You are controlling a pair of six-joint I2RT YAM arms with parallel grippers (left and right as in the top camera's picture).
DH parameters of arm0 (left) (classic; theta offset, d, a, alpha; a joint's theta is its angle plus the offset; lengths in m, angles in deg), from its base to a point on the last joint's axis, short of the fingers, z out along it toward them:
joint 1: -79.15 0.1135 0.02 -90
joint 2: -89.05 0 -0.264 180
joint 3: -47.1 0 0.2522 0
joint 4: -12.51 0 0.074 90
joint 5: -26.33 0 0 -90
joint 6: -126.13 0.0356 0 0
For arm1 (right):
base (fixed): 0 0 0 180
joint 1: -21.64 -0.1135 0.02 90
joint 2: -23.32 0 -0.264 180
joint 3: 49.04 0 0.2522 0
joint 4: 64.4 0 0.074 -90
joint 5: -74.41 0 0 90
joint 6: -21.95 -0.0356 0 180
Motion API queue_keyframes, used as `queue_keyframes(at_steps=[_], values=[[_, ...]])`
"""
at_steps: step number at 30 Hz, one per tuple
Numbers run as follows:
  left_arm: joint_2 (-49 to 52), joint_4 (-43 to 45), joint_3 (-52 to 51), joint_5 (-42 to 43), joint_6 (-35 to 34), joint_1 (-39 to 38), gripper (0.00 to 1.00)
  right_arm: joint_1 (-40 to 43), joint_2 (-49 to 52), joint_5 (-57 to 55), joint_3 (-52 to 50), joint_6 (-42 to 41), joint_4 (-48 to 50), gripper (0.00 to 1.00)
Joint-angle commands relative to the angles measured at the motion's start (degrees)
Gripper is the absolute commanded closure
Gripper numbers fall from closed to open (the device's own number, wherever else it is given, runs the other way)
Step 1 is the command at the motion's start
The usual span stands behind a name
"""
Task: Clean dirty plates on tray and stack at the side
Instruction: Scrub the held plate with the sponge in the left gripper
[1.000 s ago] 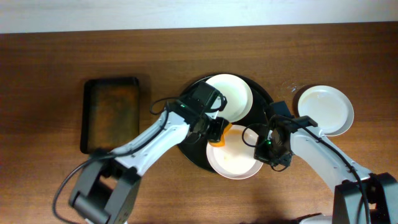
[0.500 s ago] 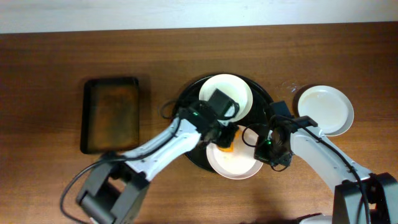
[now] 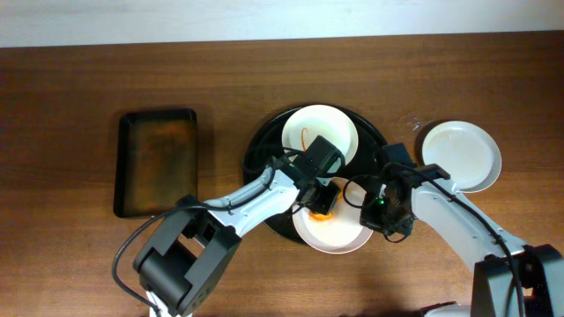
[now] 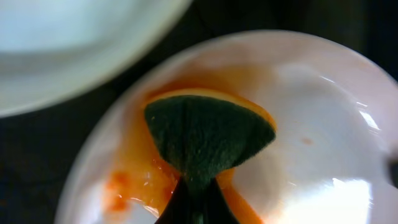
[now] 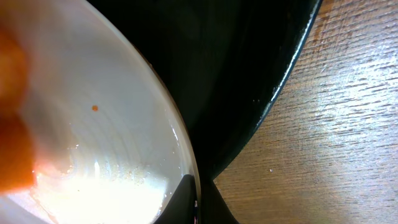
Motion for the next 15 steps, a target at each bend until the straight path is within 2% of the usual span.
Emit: queue_keyframes(at_steps=[1,4,10,15], values=[[2.73,-1.16,0.13,-17.18,1.62,1.11,1.00,0.20,0.63,-3.63,-0.70,0.81,-1.55,0.96],[2.40,-3.93,2.60,-22.86,1.64,2.51,1.00,0.20,0.61,-3.63,-0.70,0.79,-1.57,0.96],[-1.07,-11.28,8.63,-24.59,1.60,3.96,1.00,0.20,0.63,-3.65,-0.70,0.81,-1.75,0.96],[-10.36,-15.34,8.90,-26.40,0.61,8.04,1.00,0.22,0.63,-4.04,-0.70,0.79,-1.75,0.96]])
